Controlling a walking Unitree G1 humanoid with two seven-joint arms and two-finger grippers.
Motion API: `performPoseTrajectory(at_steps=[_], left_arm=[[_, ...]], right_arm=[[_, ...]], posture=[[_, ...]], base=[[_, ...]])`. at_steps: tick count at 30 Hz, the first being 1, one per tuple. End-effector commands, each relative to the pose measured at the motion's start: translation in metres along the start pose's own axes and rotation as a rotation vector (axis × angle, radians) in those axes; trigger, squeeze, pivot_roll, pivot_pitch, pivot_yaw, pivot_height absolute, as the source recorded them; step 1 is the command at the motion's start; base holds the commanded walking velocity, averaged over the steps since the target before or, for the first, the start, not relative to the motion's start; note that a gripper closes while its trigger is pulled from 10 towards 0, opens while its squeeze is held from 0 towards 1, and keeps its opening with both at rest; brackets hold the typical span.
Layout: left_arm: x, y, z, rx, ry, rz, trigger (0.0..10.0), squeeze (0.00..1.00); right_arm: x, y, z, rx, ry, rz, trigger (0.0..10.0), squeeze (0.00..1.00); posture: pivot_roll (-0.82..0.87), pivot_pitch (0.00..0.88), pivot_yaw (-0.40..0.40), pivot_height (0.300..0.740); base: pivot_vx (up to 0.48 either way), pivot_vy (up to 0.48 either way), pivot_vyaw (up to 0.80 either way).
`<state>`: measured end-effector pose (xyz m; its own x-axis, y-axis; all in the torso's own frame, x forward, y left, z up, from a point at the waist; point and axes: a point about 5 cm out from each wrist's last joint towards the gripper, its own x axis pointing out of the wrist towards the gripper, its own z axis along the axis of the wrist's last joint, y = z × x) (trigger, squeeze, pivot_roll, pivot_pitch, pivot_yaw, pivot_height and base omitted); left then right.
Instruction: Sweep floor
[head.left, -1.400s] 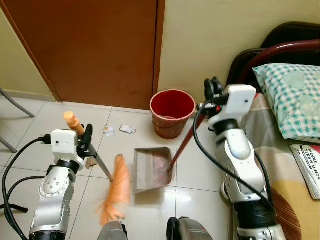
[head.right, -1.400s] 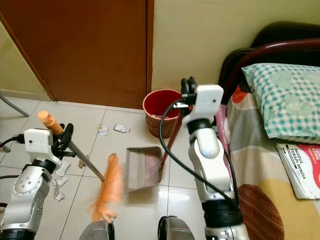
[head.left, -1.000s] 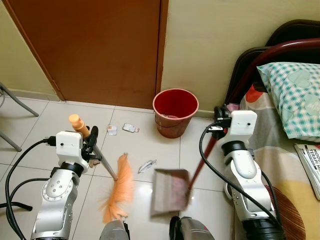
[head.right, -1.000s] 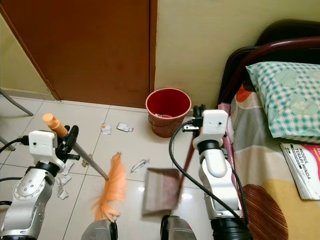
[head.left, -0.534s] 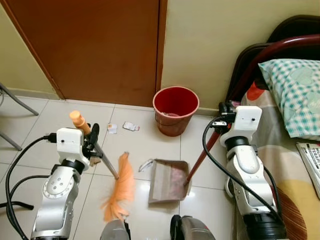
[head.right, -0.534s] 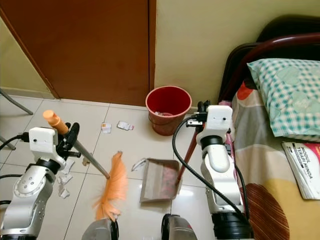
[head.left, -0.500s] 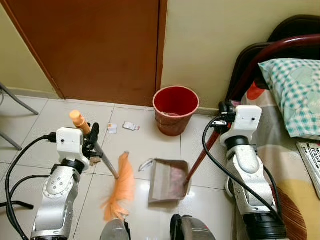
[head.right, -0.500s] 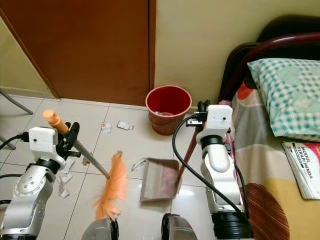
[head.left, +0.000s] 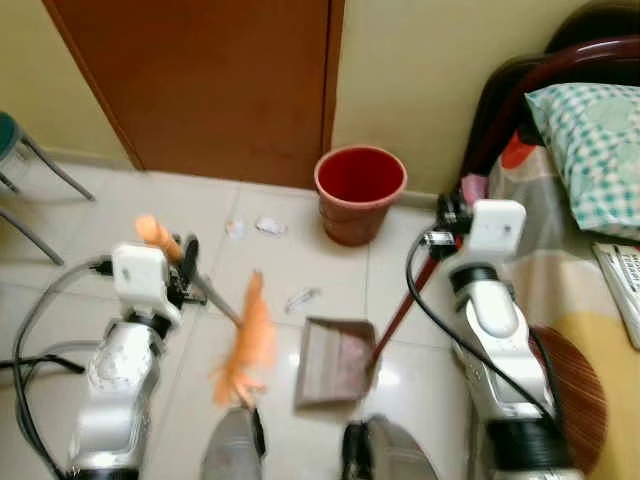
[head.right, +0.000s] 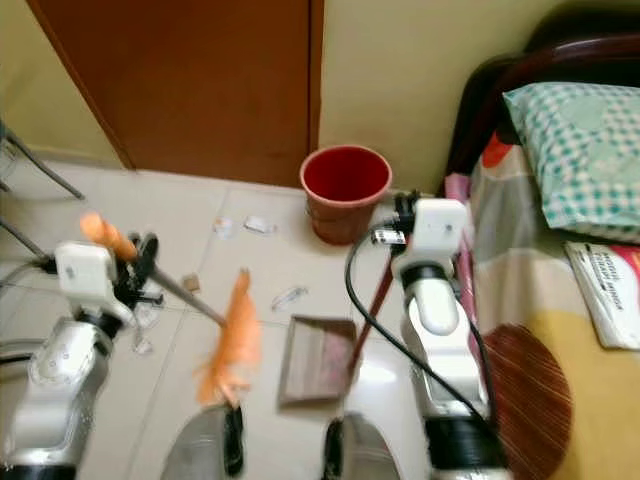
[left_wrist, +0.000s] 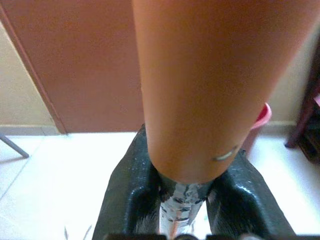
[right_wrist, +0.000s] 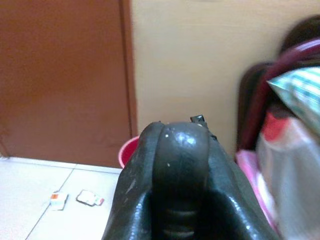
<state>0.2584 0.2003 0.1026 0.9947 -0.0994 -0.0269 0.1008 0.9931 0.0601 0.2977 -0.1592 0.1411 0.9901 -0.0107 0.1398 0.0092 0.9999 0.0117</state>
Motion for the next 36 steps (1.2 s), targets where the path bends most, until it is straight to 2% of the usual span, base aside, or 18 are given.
performPoseTrajectory(at_steps=[1, 8, 19, 23, 26, 28, 30, 32, 33, 34, 36], left_arm=[[-0.002, 0.005, -0.006, 0.021, 0.042, 0.015, 10.0, 0.00], [0.002, 0.007, -0.003, 0.023, 0.034, 0.017, 10.0, 0.00], [0.005, 0.009, 0.002, 0.041, 0.009, 0.020, 10.0, 0.00], [0.006, 0.010, 0.003, 0.057, 0.001, 0.018, 10.0, 0.00], [0.006, 0.010, 0.003, 0.062, 0.002, 0.018, 10.0, 0.00], [0.006, 0.009, 0.003, 0.074, 0.000, 0.016, 10.0, 0.00], [0.006, 0.009, 0.004, 0.082, -0.003, 0.020, 10.0, 0.00], [0.006, 0.010, 0.005, 0.091, -0.010, 0.030, 10.0, 0.00], [0.006, 0.010, 0.005, 0.091, -0.010, 0.030, 10.0, 0.00], [0.007, 0.013, 0.007, 0.094, -0.018, 0.051, 10.0, 0.00], [0.008, 0.015, 0.008, 0.098, -0.026, 0.067, 10.0, 0.00]], right_arm=[[0.002, -0.003, 0.009, -0.006, -0.043, -0.008, 10.0, 0.00], [0.004, -0.001, 0.012, -0.010, -0.054, -0.009, 10.0, 0.00], [0.014, -0.006, 0.026, -0.075, -0.102, -0.050, 10.0, 0.00], [0.015, -0.003, 0.031, -0.165, -0.130, -0.028, 10.0, 0.00], [0.015, -0.001, 0.031, -0.184, -0.136, -0.021, 10.0, 0.00], [0.015, 0.000, 0.030, -0.251, -0.133, -0.009, 10.0, 0.00], [0.014, 0.002, 0.029, -0.276, -0.139, 0.007, 10.0, 0.00], [0.014, 0.005, 0.028, -0.352, -0.149, 0.025, 10.0, 0.00], [0.014, 0.005, 0.028, -0.352, -0.149, 0.025, 10.0, 0.00], [0.013, 0.009, 0.026, -0.426, -0.148, 0.056, 10.0, 0.00], [0.012, 0.013, 0.024, -0.453, -0.152, 0.080, 10.0, 0.00]], posture=[[0.02, 0.173, -0.017, 0.740], [0.02, 0.167, -0.017, 0.740], [0.02, 0.167, -0.016, 0.740], [0.03, 0.168, -0.017, 0.740], [0.03, 0.168, -0.017, 0.740], [0.03, 0.167, -0.020, 0.740], [0.03, 0.169, -0.022, 0.740], [0.03, 0.172, -0.026, 0.740], [0.03, 0.172, -0.026, 0.740], [0.03, 0.172, -0.026, 0.740], [0.03, 0.172, -0.026, 0.740]], base=[[-0.326, 0.000, 0.00], [-0.310, 0.000, 0.00], [0.000, 0.000, 0.00], [0.000, 0.000, 0.00], [0.000, 0.000, 0.00], [0.000, 0.000, 0.00], [0.000, 0.000, 0.00], [0.000, 0.000, 0.00], [0.000, 0.000, 0.00], [0.000, 0.000, 0.00], [0.000, 0.000, 0.00]])
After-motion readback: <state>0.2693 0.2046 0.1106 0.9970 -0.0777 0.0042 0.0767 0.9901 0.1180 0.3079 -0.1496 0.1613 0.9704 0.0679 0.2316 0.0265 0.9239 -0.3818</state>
